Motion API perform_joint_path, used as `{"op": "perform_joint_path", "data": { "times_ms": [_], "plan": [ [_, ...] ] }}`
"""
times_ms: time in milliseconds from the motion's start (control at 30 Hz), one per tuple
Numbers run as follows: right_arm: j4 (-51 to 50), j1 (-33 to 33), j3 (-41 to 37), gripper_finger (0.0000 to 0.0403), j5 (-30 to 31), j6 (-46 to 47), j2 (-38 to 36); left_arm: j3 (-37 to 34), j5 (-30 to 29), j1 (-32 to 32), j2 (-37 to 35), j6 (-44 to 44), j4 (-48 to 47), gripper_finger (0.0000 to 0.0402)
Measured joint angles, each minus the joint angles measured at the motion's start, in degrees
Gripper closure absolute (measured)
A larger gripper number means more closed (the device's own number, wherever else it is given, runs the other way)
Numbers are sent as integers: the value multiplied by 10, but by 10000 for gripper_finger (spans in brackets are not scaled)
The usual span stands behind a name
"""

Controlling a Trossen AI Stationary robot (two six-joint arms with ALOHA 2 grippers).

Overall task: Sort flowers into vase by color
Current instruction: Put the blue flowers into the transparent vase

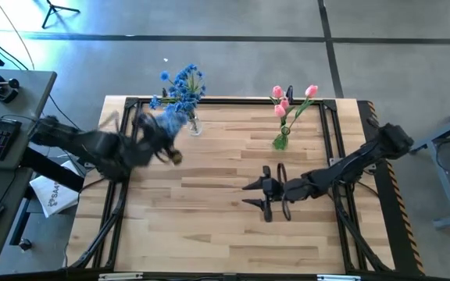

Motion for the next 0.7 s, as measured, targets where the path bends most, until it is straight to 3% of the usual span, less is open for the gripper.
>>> {"op": "perform_joint_path", "data": {
  "times_ms": [100, 267, 333, 400, 533, 700],
  "plan": [
    [20, 1, 0, 219, 2, 0, 30, 0, 66, 62, -40, 46, 31, 401],
    [70, 1, 0, 219, -4, 0, 68, -36, 349, 160, -64, 146, 241, 401],
    [73, 1, 0, 219, -6, 0, 71, -63, 400, 186, -54, 178, 319, 401],
    [76, 1, 0, 219, -6, 0, 71, -79, 369, 204, -33, 197, 364, 401],
    [78, 1, 0, 219, -14, 0, 70, -76, 254, 235, 13, 238, 364, 401],
    [78, 1, 0, 219, -14, 0, 70, -58, 231, 250, 46, 273, 368, 401]
  ]
}}
